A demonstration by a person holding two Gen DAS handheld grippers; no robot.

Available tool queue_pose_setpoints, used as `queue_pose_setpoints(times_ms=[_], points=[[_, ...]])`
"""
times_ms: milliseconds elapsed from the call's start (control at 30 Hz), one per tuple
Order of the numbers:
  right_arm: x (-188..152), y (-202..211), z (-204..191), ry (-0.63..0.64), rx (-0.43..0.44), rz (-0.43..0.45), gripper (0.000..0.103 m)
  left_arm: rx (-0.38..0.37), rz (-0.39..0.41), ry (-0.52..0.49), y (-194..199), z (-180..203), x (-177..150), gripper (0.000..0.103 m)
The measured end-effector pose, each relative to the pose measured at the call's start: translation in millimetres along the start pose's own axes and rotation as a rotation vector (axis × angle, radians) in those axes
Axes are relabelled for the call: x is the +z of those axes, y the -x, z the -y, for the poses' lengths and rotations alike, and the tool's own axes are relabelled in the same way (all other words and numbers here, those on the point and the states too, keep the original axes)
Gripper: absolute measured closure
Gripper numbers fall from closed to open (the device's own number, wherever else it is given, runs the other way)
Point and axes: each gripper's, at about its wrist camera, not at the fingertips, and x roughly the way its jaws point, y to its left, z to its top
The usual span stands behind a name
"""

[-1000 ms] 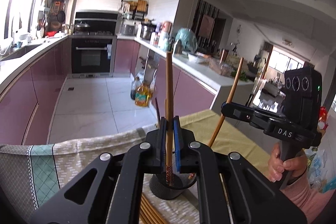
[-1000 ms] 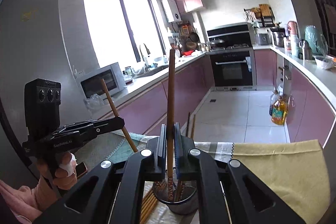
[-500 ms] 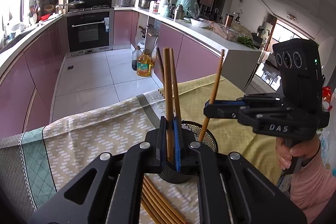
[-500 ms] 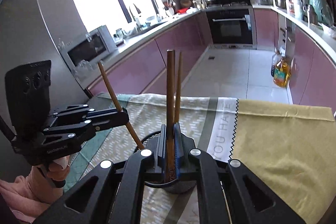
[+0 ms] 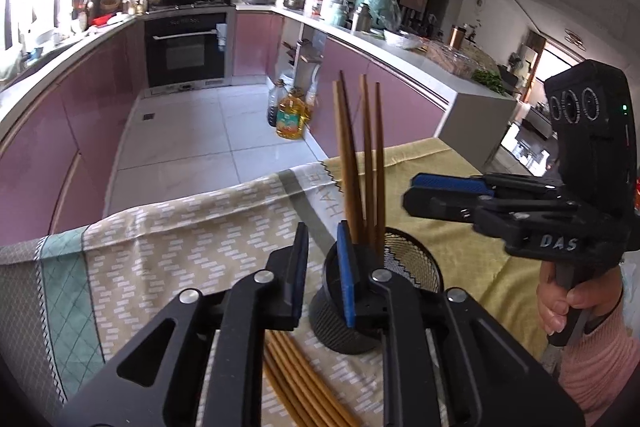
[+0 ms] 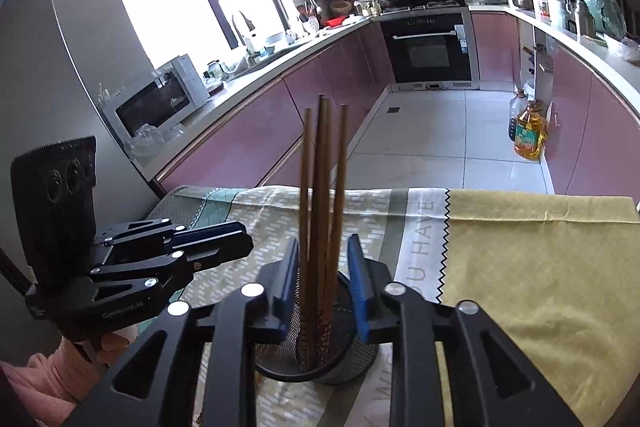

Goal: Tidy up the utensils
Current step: 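Open both tools and move them back over the remaining chopsticks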

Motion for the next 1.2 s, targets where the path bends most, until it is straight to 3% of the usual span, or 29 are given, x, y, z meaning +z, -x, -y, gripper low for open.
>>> queue_pose_setpoints(times_ms=[33,100,167,333,467,867,1200], points=[[-0.6,2.3,-1.7,0.004,-0.002,0.008,0.076,0.012,0.011,0.002,3.6,-0.8,-3.1,0.081],[-5.8,12.9,-10.2,0.027,0.003,0.037,0.071,0.055,0.047,-0.006,15.0,-0.2,-11.2,0.065],[-11.4,21.2,-19.0,0.052,0.021,0.059,0.06,0.104,0.082,-0.023,27.8,2.2,-23.3,0.057],[-36.2,34.1,-37.3,0.106,0.082,0.064,0.054,0.182,0.098,-0.036,46.2,7.1,-53.3,0.038],[-60.3,28.6,-48.2,0.108,0.127,0.02,0.053,0.233,0.085,-0.034,55.0,4.4,-75.7,0.029],[-117.2,-30.4,-69.4,0.093,0.089,-0.181,0.053,0.293,0.021,0.021,62.2,-17.7,-122.4,0.023],[-132.1,-47.7,-75.4,0.109,0.014,-0.229,0.054,0.299,-0.035,0.044,50.2,-25.8,-136.9,0.023]])
